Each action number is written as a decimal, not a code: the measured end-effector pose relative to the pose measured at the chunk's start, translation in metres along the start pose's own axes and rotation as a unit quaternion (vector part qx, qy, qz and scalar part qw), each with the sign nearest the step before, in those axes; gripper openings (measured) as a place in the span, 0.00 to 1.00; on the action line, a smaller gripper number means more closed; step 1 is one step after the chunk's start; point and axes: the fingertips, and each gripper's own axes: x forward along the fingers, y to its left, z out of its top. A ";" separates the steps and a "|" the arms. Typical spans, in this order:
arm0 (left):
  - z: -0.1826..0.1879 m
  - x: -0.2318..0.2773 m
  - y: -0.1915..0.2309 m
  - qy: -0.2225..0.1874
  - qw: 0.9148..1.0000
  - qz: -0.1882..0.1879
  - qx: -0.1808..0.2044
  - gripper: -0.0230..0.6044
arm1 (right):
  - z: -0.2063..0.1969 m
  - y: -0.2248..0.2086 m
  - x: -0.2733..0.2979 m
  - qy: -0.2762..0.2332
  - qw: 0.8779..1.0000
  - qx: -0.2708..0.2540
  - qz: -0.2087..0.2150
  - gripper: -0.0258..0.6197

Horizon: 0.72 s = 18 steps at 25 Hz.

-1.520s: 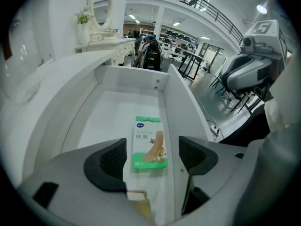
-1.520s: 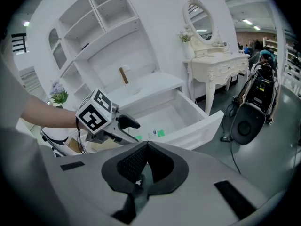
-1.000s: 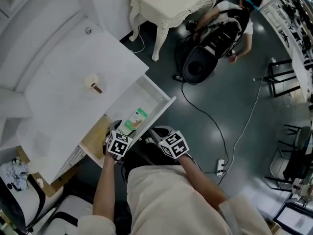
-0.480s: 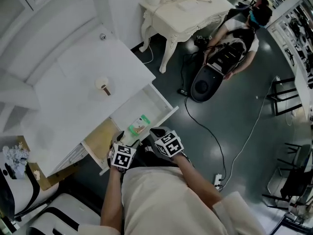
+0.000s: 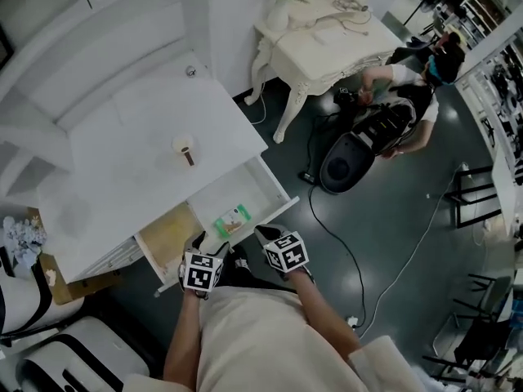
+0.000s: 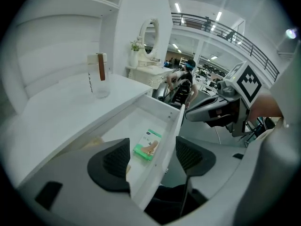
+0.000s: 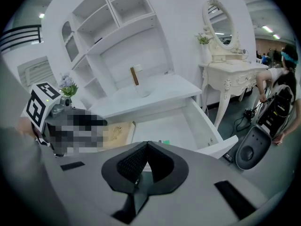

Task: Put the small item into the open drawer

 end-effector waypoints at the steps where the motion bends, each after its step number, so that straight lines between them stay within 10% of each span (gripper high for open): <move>1: 0.000 -0.002 0.001 -0.001 1.000 0.003 -0.003 0.53 | -0.001 0.002 0.001 0.000 1.000 0.001 0.001 0.08; 18: -0.008 0.005 -0.015 -0.017 1.000 -0.002 0.019 0.28 | -0.005 0.002 -0.003 -0.006 1.000 -0.001 0.001 0.08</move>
